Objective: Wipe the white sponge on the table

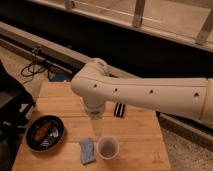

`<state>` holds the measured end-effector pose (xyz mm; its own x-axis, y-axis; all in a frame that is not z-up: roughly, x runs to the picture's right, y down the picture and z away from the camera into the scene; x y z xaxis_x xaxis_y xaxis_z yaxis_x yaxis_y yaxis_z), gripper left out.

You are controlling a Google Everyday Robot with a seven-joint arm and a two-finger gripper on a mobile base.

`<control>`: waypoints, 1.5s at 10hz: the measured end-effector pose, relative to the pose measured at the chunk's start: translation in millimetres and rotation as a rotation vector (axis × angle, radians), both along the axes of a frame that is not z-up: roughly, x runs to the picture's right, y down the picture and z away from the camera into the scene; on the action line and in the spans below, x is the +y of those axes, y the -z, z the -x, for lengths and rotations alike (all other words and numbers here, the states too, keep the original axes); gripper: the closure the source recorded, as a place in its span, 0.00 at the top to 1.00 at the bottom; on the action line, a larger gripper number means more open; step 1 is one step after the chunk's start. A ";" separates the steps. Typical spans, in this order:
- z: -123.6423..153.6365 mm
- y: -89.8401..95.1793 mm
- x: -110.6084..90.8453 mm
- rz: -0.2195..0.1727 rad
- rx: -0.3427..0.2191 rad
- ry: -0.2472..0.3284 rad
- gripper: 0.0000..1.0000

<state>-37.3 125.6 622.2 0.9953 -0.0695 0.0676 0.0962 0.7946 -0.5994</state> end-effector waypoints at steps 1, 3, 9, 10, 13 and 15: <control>1.9 -1.2 -4.3 0.001 -0.004 -0.002 0.80; 1.4 -8.9 -11.2 0.004 -0.002 0.004 0.80; 28.5 7.2 41.4 0.050 -0.006 -0.069 0.80; 34.7 3.5 51.9 0.059 -0.010 -0.069 0.80; 51.7 -8.0 74.2 0.071 -0.039 -0.028 0.80; 58.9 -10.8 82.6 0.082 -0.051 -0.004 0.80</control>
